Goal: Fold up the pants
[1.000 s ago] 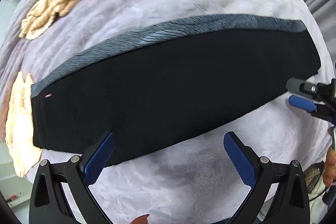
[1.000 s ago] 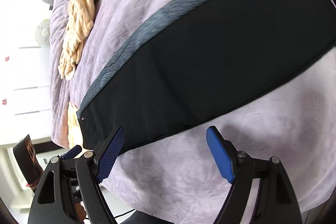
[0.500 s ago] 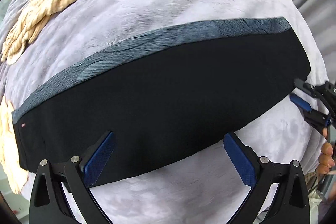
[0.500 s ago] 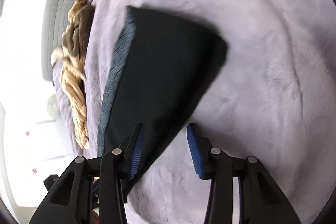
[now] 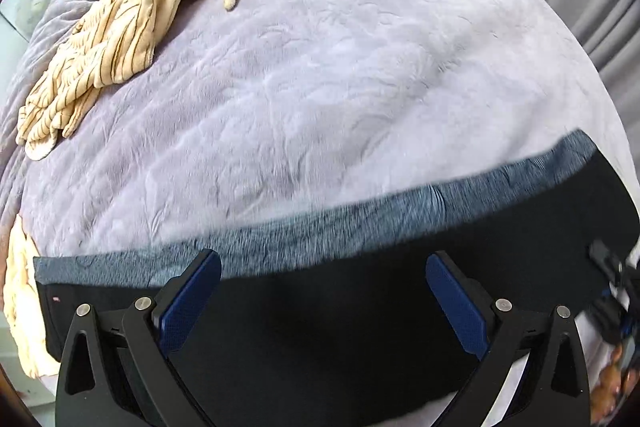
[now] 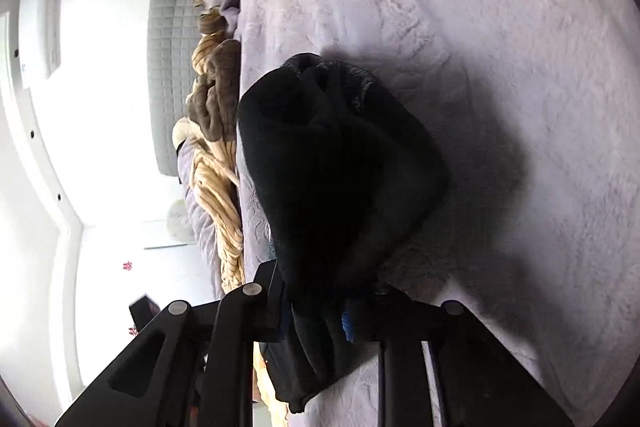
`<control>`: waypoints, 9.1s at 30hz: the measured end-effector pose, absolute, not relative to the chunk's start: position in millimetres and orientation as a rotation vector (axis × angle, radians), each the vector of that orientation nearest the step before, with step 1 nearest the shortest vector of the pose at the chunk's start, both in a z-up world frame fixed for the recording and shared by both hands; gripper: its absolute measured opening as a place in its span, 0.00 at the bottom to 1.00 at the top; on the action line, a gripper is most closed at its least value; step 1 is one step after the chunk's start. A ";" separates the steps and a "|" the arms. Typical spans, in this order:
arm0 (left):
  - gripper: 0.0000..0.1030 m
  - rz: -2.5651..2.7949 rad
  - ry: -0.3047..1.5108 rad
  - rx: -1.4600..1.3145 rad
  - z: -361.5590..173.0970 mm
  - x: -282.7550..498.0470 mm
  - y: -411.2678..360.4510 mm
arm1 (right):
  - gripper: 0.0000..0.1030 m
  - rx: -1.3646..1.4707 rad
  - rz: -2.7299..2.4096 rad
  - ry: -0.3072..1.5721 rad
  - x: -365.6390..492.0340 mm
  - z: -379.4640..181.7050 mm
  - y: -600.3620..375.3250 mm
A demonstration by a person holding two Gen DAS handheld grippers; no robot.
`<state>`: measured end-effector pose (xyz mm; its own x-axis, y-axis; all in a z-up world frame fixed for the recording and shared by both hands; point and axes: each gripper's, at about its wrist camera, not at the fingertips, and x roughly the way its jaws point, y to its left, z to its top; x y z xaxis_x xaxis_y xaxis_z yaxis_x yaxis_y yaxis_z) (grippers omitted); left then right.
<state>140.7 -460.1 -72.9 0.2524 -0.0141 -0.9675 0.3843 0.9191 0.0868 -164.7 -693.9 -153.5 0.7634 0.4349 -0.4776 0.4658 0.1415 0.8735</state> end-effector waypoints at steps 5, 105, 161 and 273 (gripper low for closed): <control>1.00 -0.187 1.302 0.384 -120.7 158.3 -473.1 | 0.24 1.500 -0.071 0.827 -168.4 -172.3 -697.4; 0.91 -0.079 1.497 -0.241 -18.8 6.8 -67.7 | 0.60 0.730 0.389 1.528 -35.7 -57.2 -349.8; 0.41 -0.025 1.131 0.089 -89.0 82.0 56.5 | 0.66 0.147 0.409 1.665 125.4 -15.3 -81.1; 1.00 -0.067 1.488 0.140 -76.4 83.5 -176.9 | 0.33 0.785 0.238 1.422 -42.1 -57.2 -510.6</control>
<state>83.5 -176.9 -76.4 0.0832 0.0415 -0.9957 0.1311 0.9900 0.0522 -42.1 -510.6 -57.2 0.1741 0.5880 -0.7899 0.2987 0.7329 0.6113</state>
